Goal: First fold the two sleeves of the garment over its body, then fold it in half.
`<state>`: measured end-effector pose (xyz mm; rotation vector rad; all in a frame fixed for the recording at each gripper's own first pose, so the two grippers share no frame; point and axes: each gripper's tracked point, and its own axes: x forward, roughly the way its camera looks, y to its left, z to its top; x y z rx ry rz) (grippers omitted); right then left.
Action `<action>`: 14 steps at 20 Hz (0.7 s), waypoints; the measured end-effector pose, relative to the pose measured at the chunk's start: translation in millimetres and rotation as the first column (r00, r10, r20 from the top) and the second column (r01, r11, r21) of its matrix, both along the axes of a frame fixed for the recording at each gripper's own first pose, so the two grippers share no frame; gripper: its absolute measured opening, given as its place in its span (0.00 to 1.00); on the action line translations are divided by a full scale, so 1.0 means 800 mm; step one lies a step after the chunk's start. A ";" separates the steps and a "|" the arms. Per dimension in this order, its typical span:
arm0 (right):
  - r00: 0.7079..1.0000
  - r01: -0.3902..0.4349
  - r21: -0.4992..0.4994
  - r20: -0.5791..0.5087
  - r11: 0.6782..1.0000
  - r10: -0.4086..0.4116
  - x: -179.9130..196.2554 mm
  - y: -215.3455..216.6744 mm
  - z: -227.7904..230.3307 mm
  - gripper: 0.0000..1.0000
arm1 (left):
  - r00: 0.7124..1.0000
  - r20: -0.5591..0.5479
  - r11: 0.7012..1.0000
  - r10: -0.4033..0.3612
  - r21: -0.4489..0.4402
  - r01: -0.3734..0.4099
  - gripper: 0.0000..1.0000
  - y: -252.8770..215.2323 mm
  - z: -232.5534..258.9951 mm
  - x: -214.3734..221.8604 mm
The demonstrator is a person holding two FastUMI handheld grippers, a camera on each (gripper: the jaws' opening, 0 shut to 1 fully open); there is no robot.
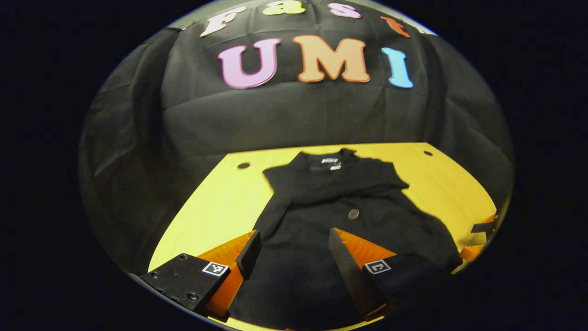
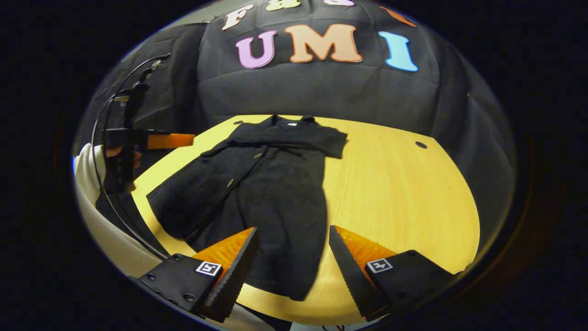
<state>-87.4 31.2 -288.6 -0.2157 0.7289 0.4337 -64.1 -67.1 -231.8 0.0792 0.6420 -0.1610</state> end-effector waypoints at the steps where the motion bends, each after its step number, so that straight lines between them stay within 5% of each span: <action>1: 1.000 -0.011 -0.004 -0.020 1.000 0.010 -0.001 0.006 -0.009 0.99 | 0.999 -0.034 1.000 0.025 0.006 -0.025 0.92 0.016 -0.010 -0.022; 8: 0.992 -0.054 -0.087 -0.118 0.995 0.043 -0.029 0.011 -0.050 0.99 | 0.965 -0.229 0.991 0.130 0.036 -0.125 0.92 0.067 -0.077 -0.119; 14: 0.986 -0.059 -0.141 -0.166 0.988 0.035 -0.052 0.000 -0.069 0.99 | 0.930 -0.343 0.991 0.128 0.067 -0.112 0.93 0.061 -0.122 -0.141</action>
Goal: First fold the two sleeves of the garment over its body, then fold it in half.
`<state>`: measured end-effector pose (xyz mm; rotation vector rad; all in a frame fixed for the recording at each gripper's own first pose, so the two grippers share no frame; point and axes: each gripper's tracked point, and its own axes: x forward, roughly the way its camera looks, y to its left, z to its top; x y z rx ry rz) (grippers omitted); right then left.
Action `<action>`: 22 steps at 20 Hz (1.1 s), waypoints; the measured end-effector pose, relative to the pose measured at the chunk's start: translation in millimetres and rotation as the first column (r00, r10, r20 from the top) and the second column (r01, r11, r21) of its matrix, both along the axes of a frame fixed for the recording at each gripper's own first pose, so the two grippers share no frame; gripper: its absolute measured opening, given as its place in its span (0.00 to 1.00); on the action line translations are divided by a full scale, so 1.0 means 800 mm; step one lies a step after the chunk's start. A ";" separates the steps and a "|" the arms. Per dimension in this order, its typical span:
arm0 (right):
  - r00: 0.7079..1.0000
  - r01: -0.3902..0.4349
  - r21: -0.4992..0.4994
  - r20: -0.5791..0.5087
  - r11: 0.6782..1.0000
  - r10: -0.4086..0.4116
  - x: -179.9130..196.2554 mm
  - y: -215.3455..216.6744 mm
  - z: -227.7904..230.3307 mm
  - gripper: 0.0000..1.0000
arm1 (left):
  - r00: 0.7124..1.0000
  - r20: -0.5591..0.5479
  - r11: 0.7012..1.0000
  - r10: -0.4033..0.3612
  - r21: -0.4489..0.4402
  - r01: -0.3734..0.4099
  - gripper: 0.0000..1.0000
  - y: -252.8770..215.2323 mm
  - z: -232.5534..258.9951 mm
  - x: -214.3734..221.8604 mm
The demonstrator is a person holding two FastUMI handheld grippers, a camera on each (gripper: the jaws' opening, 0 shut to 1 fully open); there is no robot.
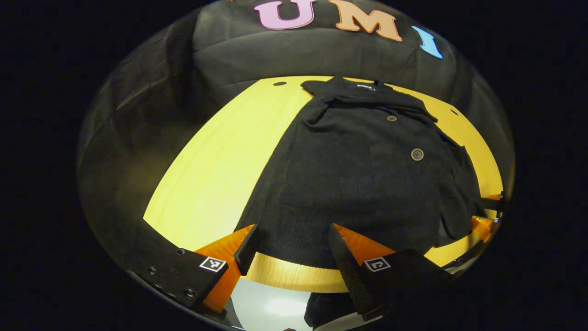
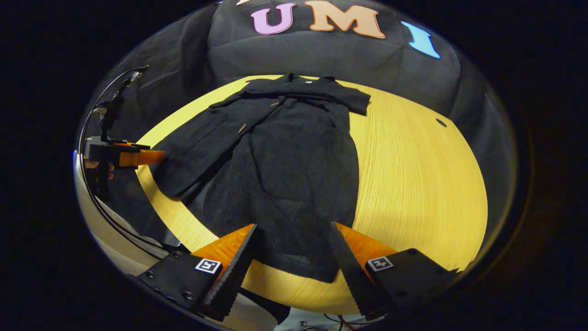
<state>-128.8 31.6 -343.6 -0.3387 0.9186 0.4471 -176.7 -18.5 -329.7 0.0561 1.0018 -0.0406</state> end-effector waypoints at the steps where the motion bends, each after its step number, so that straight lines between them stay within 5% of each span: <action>1: 1.000 0.001 -0.004 -0.003 1.000 -0.001 0.000 -0.001 0.003 0.99 | 1.000 0.023 1.000 0.010 -0.003 -0.010 0.94 0.000 0.004 0.004; 6: 1.000 -0.004 0.006 -0.006 1.000 0.004 0.001 0.001 0.002 0.98 | 0.997 0.003 0.995 0.083 -0.059 -0.082 0.91 -0.003 0.000 -0.001; 9: 1.000 -0.012 0.020 -0.020 1.000 0.012 0.011 0.006 -0.001 0.80 | 0.998 -0.018 0.997 0.052 -0.062 -0.053 0.85 -0.013 -0.002 0.000; 10: 1.000 -0.014 0.030 -0.026 0.999 0.015 0.013 0.007 0.000 0.65 | 1.000 -0.010 0.998 0.027 -0.062 -0.027 0.78 -0.018 0.001 0.001; 15: 0.998 -0.016 0.074 -0.054 0.997 0.020 0.019 0.018 0.003 0.23 | 0.998 -0.008 0.998 -0.068 -0.009 0.068 0.07 -0.039 0.000 0.003; 18: 0.997 -0.063 0.055 -0.036 0.997 0.065 0.019 0.025 0.009 0.11 | 0.998 -0.026 0.998 -0.061 0.011 0.061 0.00 -0.038 0.003 0.004; 22: 0.999 -0.045 0.144 0.030 0.989 0.042 0.054 0.048 0.055 0.11 | 1.000 -0.025 1.000 -0.006 -0.030 0.005 0.00 -0.036 0.019 0.020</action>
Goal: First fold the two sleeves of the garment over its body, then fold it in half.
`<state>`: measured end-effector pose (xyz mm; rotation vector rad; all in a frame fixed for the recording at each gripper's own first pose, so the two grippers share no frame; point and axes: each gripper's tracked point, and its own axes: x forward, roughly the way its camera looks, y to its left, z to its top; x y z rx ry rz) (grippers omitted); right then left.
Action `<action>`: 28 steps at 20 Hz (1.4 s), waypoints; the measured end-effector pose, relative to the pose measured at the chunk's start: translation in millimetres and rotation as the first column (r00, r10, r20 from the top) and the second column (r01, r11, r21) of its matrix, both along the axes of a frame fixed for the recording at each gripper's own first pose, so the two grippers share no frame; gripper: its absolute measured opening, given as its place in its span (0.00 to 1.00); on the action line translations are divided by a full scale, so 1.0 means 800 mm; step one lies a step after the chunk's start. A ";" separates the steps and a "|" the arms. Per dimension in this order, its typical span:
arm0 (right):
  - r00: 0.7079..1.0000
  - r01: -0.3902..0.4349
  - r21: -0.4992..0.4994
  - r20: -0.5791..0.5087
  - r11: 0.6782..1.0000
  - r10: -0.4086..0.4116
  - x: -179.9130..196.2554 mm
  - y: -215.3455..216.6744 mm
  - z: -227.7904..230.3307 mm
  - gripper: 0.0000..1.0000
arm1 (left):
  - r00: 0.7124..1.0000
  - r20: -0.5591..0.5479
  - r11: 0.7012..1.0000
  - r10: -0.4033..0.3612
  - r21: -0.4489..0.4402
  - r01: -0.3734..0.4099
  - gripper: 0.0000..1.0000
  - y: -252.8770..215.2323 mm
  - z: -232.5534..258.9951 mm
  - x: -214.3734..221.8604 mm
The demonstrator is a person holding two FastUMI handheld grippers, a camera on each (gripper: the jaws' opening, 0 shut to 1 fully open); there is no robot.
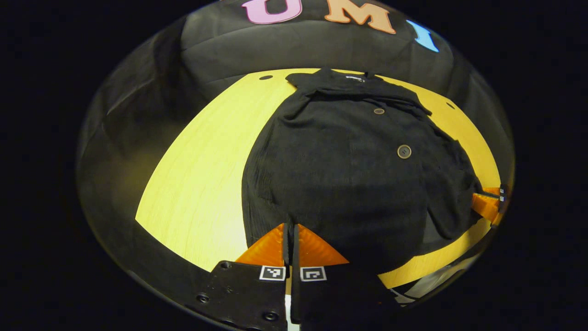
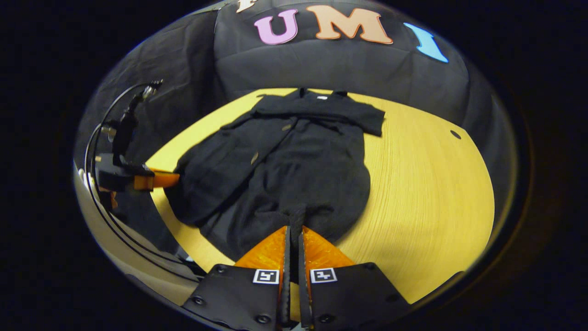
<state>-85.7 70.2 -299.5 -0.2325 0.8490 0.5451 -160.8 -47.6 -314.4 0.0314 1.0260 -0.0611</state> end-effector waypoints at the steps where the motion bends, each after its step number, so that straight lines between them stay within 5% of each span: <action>1: 1.000 0.014 0.017 0.012 1.000 -0.014 0.017 0.003 0.011 0.11 | 1.000 0.019 1.000 0.009 -0.021 -0.009 0.00 -0.002 0.007 0.010; 7: 0.997 0.058 0.052 0.052 0.997 -0.061 0.110 0.011 0.046 0.10 | 0.986 0.165 0.994 0.014 -0.109 0.005 0.00 -0.020 0.045 0.120; 13: 0.985 0.084 0.083 0.142 0.993 -0.095 0.238 0.039 0.093 0.10 | 0.943 0.332 0.987 -0.021 -0.145 0.073 0.00 -0.056 0.091 0.279; 23: 0.953 0.129 0.045 0.271 0.991 -0.137 0.458 0.066 0.116 0.10 | 0.893 0.434 0.992 -0.121 0.024 0.123 0.00 -0.079 0.088 0.498; 28: 0.954 0.173 0.071 0.235 0.982 -0.185 0.508 0.069 0.107 0.10 | 0.882 0.456 0.993 -0.119 0.065 0.100 0.00 -0.078 0.082 0.549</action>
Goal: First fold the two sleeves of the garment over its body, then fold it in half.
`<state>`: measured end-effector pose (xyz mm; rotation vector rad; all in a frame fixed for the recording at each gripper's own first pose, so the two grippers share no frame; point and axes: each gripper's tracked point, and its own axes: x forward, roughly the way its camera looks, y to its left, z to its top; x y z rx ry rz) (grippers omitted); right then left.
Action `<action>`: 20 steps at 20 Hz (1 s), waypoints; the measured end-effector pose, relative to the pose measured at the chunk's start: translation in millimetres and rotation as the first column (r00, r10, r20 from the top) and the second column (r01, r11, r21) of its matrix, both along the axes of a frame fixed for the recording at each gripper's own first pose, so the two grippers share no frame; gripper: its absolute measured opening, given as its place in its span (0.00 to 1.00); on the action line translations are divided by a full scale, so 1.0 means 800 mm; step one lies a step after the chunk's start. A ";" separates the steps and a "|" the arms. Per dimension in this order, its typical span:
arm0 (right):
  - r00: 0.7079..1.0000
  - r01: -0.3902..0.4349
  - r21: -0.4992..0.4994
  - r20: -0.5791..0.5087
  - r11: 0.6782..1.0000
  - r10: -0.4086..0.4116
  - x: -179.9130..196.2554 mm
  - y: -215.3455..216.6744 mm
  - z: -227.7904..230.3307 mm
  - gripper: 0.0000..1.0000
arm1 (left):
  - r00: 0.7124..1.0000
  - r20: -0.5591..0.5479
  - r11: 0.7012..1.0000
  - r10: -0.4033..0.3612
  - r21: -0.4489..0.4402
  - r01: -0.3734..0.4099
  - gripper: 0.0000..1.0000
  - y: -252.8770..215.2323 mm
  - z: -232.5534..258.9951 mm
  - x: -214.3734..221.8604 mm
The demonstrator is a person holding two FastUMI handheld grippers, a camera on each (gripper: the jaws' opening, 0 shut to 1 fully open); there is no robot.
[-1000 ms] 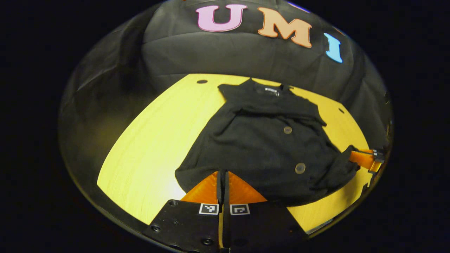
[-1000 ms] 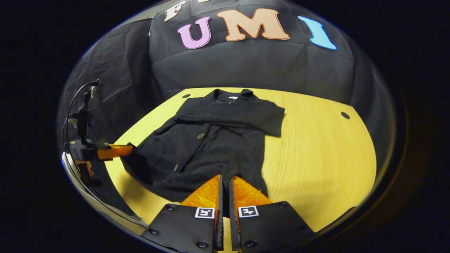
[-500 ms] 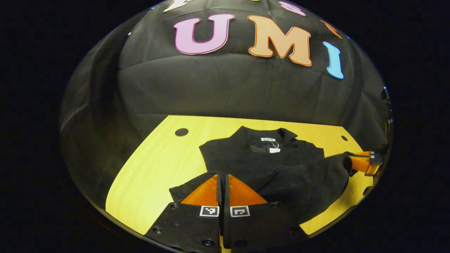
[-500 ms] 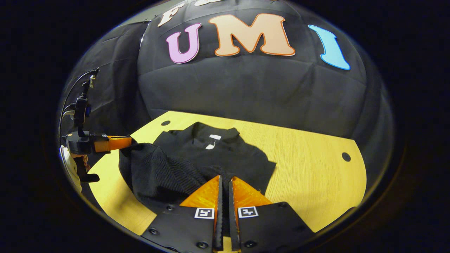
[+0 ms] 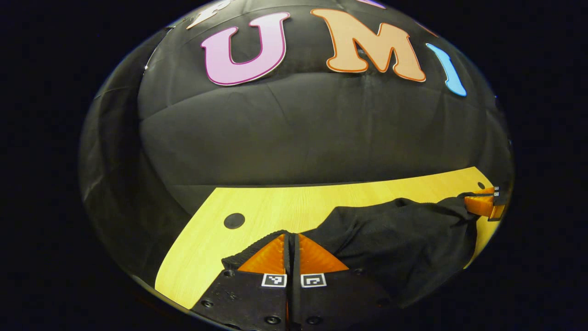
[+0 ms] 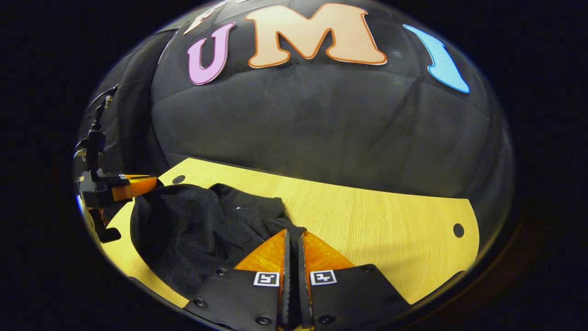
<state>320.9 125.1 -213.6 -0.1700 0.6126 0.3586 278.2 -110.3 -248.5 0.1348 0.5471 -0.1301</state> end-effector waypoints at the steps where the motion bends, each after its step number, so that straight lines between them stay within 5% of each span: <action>1: 1.000 0.004 0.012 0.005 1.000 -0.004 0.007 0.002 0.001 0.10 | 1.000 0.003 1.000 -0.006 0.012 0.006 0.00 -0.001 0.000 0.009; 3: 0.999 0.020 0.026 0.025 0.999 -0.020 0.018 0.003 0.006 0.10 | 1.000 0.019 0.999 -0.006 0.050 0.005 0.00 0.002 0.003 0.016; 6: 0.997 0.035 0.038 0.073 0.999 -0.038 0.026 -0.004 0.026 0.52 | 0.997 0.082 0.998 0.004 0.065 -0.009 0.04 0.007 0.022 0.026; 9: 0.990 0.015 0.028 0.142 0.999 -0.019 0.029 -0.015 0.051 0.99 | 0.981 0.190 0.995 0.039 0.086 -0.056 0.99 0.026 0.064 0.035; 10: 0.988 0.010 0.022 0.155 1.000 -0.013 0.027 -0.022 0.059 0.98 | 0.976 0.215 0.995 0.044 0.081 -0.062 0.92 0.032 0.076 0.032; 15: 0.970 -0.013 0.073 0.243 0.997 -0.006 -0.034 -0.053 0.135 0.99 | 0.935 0.348 0.998 0.070 -0.018 -0.068 0.93 0.046 0.181 -0.011; 20: 0.909 -0.055 0.137 0.417 0.989 -0.007 -0.184 -0.097 0.220 0.98 | 0.898 0.417 0.978 0.139 -0.199 -0.059 0.96 0.069 0.248 -0.136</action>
